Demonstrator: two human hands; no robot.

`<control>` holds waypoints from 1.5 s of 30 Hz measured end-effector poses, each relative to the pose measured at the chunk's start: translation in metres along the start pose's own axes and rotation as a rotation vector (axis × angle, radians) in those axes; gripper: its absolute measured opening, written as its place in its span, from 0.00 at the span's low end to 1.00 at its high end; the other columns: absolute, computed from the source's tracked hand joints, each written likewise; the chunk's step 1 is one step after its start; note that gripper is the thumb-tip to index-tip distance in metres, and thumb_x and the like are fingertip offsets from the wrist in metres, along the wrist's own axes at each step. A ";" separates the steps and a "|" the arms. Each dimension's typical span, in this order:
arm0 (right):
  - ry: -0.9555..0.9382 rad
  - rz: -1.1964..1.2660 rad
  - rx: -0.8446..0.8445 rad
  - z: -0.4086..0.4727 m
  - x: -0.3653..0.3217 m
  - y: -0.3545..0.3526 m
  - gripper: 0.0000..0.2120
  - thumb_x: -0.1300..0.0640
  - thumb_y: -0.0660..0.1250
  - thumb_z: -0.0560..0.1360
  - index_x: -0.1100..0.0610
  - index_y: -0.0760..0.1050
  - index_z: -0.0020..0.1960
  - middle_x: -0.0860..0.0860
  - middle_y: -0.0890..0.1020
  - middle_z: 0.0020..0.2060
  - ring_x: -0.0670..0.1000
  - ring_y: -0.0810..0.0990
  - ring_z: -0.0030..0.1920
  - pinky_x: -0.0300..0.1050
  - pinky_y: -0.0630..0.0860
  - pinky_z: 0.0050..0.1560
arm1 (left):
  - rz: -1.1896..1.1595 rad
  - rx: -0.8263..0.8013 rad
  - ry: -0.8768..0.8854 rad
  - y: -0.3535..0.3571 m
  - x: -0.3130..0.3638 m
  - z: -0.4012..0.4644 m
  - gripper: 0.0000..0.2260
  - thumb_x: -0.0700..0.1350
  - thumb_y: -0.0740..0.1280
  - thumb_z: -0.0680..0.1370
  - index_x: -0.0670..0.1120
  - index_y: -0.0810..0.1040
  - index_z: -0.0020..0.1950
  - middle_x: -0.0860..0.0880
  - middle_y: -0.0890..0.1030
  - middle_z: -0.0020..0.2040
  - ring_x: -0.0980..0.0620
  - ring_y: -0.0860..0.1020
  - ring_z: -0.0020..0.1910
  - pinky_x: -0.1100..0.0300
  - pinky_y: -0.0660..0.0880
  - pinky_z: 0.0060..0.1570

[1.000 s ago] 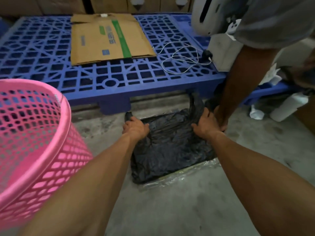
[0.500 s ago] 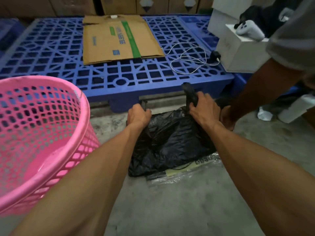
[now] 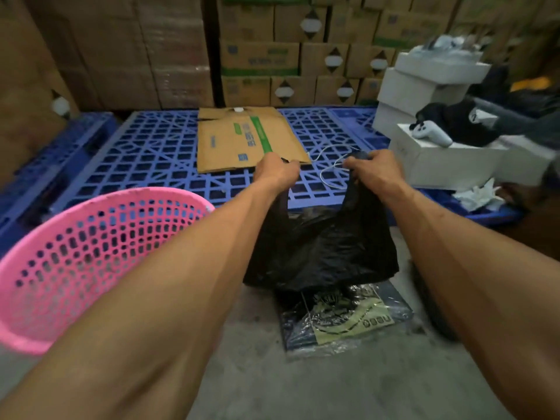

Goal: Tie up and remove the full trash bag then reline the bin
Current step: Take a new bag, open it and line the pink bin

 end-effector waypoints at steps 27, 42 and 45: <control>-0.791 -0.191 -0.089 -0.079 -0.380 -0.075 0.13 0.48 0.71 0.77 0.59 0.83 0.52 0.56 0.85 0.44 0.53 0.85 0.41 0.43 0.81 0.37 | 0.021 0.410 0.151 -0.324 0.144 -0.076 0.13 0.40 0.71 0.76 0.39 0.78 0.59 0.41 0.82 0.51 0.46 0.85 0.43 0.60 0.82 0.31; -0.829 -0.115 0.013 -0.216 -0.501 -0.058 0.11 0.52 0.70 0.78 0.58 0.79 0.56 0.55 0.83 0.46 0.53 0.86 0.42 0.43 0.83 0.37 | 0.031 0.425 0.241 -0.480 0.109 -0.155 0.13 0.39 0.70 0.78 0.39 0.77 0.62 0.42 0.80 0.56 0.45 0.82 0.50 0.55 0.84 0.41; -0.781 -0.132 0.012 -0.233 -0.511 -0.053 0.11 0.51 0.71 0.78 0.59 0.80 0.54 0.55 0.84 0.45 0.52 0.86 0.40 0.43 0.83 0.37 | 0.042 0.375 0.243 -0.497 0.106 -0.166 0.15 0.39 0.70 0.78 0.39 0.76 0.64 0.42 0.80 0.56 0.46 0.82 0.49 0.55 0.84 0.40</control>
Point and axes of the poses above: each hand's wrist, its own z-axis towards the middle knuckle, its own y-axis out of the palm, x = y × z, the point moved 3 cm from there along z, towards the middle knuckle
